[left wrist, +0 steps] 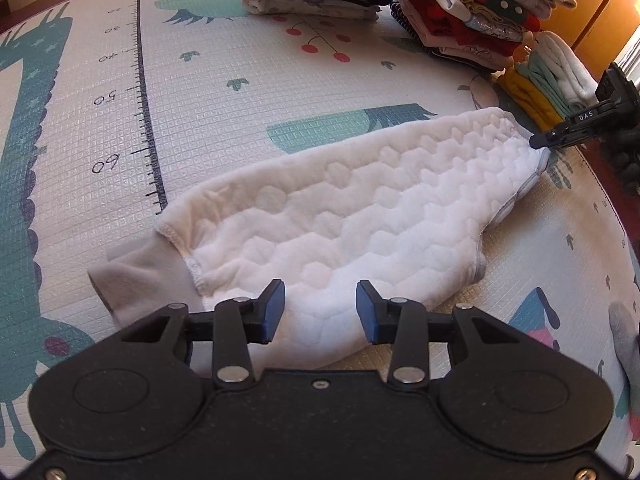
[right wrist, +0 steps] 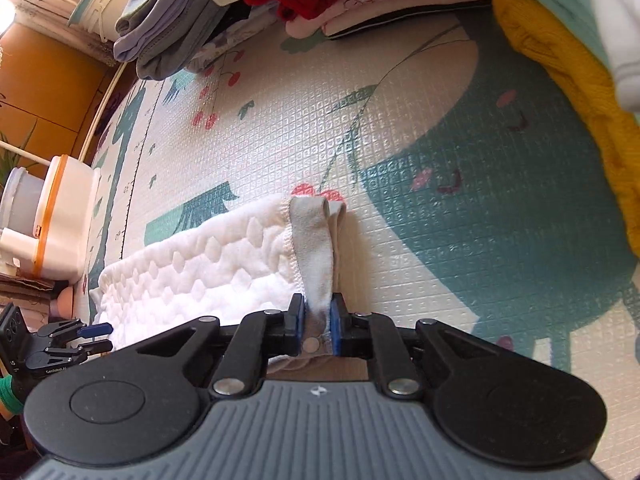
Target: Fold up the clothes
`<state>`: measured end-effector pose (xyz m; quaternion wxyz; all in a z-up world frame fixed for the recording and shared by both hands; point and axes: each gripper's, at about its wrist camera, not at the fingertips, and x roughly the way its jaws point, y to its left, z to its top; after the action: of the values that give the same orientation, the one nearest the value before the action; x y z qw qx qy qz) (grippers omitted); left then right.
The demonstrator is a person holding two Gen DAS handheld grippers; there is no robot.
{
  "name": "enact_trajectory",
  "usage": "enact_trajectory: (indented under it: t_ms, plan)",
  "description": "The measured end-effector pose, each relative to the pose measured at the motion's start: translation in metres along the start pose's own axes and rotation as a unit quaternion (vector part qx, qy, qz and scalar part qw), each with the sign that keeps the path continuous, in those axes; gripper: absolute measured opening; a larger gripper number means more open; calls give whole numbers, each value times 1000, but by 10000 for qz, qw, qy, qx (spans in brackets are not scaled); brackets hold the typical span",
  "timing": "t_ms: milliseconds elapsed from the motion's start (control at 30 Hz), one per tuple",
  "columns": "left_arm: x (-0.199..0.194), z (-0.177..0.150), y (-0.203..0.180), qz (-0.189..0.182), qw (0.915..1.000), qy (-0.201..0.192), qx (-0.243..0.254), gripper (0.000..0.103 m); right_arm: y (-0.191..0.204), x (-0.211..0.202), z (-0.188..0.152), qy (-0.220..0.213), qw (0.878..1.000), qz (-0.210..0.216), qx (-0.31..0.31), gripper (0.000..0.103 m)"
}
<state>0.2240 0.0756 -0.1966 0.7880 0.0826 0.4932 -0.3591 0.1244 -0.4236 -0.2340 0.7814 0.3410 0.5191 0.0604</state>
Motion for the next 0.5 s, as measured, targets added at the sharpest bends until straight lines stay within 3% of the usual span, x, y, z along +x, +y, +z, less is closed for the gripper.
enact_trajectory:
  t_ms: [333, 433, 500]
  plan:
    - [44, 37, -59, -291, 9980, -316, 460, 38, 52, -33, 29, -374, 9952, 744, -510, 14]
    - [65, 41, -78, -18, 9977, 22, 676, 37, 74, -41, 33, -449, 9917, 951, -740, 14]
    - [67, 42, -80, -87, 9976, 23, 690, 37, 84, -43, 33, -489, 9899, 1000, -882, 14]
